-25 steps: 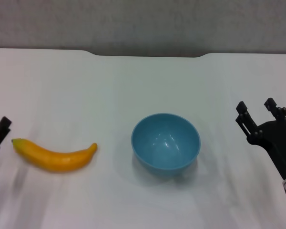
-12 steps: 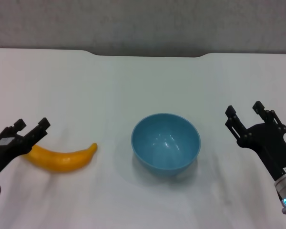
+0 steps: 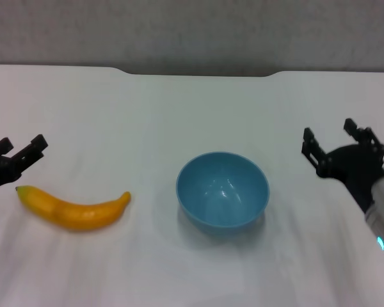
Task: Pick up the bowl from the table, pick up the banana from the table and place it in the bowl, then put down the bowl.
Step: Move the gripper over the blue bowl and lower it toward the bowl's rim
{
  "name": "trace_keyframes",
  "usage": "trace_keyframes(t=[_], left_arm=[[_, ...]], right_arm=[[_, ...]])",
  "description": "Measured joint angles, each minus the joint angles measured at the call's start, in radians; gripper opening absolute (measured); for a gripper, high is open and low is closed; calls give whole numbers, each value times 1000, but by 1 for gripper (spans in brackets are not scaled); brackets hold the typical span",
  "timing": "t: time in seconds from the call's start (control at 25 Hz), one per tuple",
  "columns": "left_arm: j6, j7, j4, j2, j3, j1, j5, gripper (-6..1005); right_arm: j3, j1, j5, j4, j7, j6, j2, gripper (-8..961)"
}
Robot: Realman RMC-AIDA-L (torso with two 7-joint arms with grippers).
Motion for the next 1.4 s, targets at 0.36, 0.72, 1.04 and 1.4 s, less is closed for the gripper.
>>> trace_keyframes(t=[0.36, 0.72, 1.04, 1.4], left_arm=[[66, -414, -148, -1, -75, -3, 437, 891], [37, -481, -321, -5, -104, 16, 684, 891], [36, -398, -313, -15, -96, 29, 615, 891], [37, -368, -273, -15, -94, 30, 565, 890]], right_arm=[[429, -132, 12, -374, -195, 684, 36, 756], [623, -85, -33, -460, -102, 1083, 34, 729], [661, -23, -168, -457, 15, 1249, 35, 687], [600, 79, -159, -235, 41, 1166, 38, 666]])
